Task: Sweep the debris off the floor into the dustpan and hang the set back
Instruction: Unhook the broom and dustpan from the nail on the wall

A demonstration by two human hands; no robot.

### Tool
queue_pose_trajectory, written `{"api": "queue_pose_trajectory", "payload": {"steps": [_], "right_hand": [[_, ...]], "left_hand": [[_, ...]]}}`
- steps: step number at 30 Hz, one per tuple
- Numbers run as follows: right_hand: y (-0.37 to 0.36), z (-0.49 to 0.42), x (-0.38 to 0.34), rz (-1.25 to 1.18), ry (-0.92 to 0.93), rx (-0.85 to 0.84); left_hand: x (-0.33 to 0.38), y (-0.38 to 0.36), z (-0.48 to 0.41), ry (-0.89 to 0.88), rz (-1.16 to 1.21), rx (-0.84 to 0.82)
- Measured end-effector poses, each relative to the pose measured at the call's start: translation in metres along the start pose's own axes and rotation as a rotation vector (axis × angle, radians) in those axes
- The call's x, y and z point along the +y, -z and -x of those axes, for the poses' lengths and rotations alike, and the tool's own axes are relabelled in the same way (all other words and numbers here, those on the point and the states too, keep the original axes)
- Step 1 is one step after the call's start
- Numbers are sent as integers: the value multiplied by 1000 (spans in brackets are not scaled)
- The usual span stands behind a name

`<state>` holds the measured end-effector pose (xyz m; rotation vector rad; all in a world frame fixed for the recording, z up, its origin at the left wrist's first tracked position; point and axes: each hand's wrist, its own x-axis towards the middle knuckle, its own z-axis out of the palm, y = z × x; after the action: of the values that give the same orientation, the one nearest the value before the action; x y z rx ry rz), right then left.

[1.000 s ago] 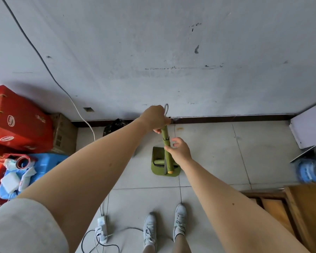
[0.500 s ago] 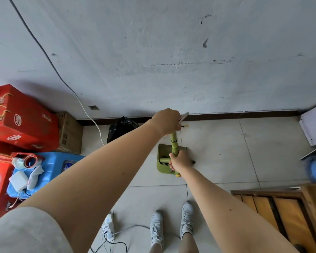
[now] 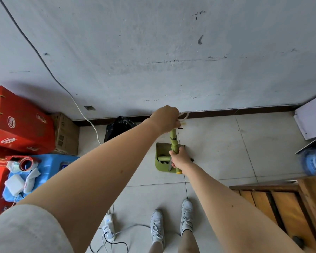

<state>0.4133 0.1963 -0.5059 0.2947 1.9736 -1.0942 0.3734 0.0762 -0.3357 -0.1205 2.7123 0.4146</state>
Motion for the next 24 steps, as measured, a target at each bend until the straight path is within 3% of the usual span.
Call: {"api": "queue_pose_trajectory", "payload": {"steps": [5, 9, 11, 17, 22, 24], "right_hand": [[-2, 5, 2, 28, 20, -3], [-22, 22, 27, 76, 17, -49], [-30, 24, 28, 94, 38, -47], [-23, 13, 17, 94, 10, -30], [-8, 18, 15, 11, -43, -161], [9, 15, 0, 29, -13, -46]], "left_hand": [[0, -13, 2, -12, -138, 72], [-28, -10, -5, 106, -219, 127], [-30, -13, -7, 56, -220, 123], [-15, -15, -9, 103, -96, 180], [-15, -14, -11, 105, 53, 172], [-19, -20, -9, 77, 141, 157]]}}
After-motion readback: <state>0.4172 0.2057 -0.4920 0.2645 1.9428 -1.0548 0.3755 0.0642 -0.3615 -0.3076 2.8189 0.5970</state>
